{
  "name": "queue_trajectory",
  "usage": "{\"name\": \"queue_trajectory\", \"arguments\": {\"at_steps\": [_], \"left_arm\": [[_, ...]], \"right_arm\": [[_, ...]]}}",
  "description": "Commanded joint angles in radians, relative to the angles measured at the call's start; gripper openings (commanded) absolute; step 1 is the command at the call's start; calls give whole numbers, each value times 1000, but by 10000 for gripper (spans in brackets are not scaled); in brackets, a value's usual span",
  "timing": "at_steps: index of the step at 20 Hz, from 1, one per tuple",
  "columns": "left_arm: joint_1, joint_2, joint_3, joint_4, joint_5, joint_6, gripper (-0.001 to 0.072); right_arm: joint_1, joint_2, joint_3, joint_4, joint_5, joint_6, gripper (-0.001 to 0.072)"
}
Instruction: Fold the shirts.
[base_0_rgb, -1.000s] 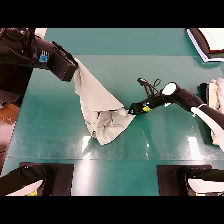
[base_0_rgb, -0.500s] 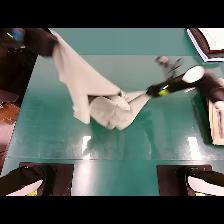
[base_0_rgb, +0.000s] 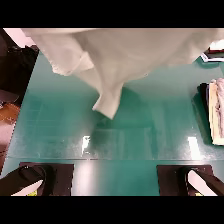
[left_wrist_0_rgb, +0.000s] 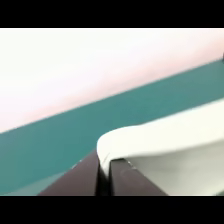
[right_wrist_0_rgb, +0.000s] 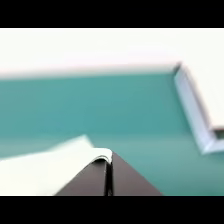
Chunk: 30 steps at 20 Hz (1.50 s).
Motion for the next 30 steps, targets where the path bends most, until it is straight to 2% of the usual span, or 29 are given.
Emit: {"name": "queue_trajectory", "arguments": {"at_steps": [1, 5, 7, 10, 13, 15, 16, 18, 20, 24, 26, 29, 30], "left_arm": [[1, 51, 8, -65, 103, -24, 32], [1, 131, 8, -211, 258, -27, 32], [1, 157, 8, -272, 249, -27, 32], [1, 150, -14, -298, 110, -27, 31], [1, 114, -209, -190, -75, -52, 32], [1, 51, -357, -77, -156, -53, 32], [24, 14, -432, -69, -159, -54, 32], [117, -80, -571, -161, -126, -53, 32], [239, -191, -672, -325, -47, -50, 32], [378, -397, -704, -576, 90, 64, 32], [385, -468, -704, -598, 151, 116, 32], [385, -512, -704, -594, 222, 132, 33], [391, -513, -702, -584, 232, 132, 99]], "right_arm": [[-87, 74, 158, -14, -34, 5, 17], [-102, 67, 328, -16, -75, 4, 17], [-101, 35, 396, -14, -73, 4, 16], [-101, -20, 417, 45, -67, 4, 15], [-83, -138, 411, 200, 33, 2, 15], [1, -214, 330, 190, 76, 2, 15], [44, -254, 279, 169, 100, 3, 15], [140, -359, 201, 119, 176, 5, 15], [224, -476, 141, 71, 200, 5, 15], [324, -693, 129, 8, 126, 5, 16], [351, -775, 164, 3, 84, 5, 17], [364, -875, 264, 6, 57, 5, 20], [364, -895, 299, 6, 60, 5, 26]]}}
